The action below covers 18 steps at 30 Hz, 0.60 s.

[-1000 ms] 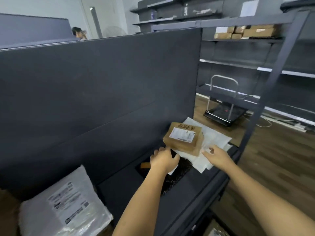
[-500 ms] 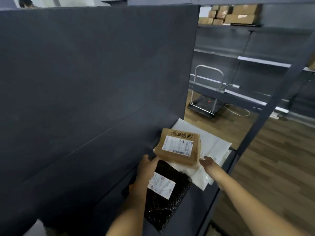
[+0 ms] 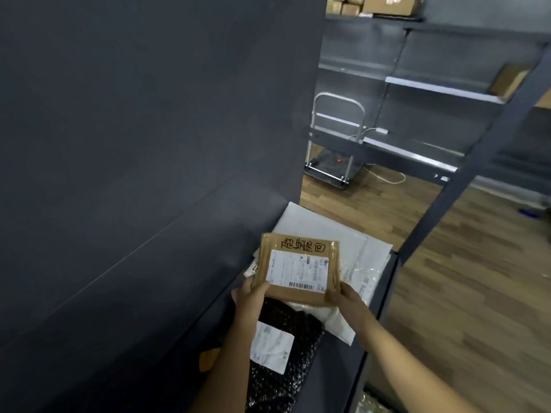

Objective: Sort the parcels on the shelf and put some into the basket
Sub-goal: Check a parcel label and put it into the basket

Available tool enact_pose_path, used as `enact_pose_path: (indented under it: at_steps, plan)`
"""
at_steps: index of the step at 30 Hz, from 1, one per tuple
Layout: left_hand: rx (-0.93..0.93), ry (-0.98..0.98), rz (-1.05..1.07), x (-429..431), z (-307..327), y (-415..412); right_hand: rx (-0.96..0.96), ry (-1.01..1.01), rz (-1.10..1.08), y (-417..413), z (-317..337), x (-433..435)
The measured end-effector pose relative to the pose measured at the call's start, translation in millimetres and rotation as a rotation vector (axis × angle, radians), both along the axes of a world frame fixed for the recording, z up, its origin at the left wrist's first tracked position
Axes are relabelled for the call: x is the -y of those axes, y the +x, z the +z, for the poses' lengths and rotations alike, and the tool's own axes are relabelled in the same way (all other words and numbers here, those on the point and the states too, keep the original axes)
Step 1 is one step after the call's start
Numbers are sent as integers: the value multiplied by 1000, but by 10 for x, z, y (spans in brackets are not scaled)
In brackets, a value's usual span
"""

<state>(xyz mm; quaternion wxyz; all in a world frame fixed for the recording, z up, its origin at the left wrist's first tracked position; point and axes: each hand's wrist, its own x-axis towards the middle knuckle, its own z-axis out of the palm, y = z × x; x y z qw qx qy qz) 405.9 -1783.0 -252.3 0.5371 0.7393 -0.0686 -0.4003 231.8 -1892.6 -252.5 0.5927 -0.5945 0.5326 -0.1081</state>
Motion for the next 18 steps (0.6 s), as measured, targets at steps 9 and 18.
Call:
enact_pose_path:
  at_steps: [9,18]
  plan:
    - [35,-157,107,-231,333,-252,77,-74,-9,-195,265,-226]
    - [199,-174,230,-894,860,-580,246,-104,150,-281,757,-608]
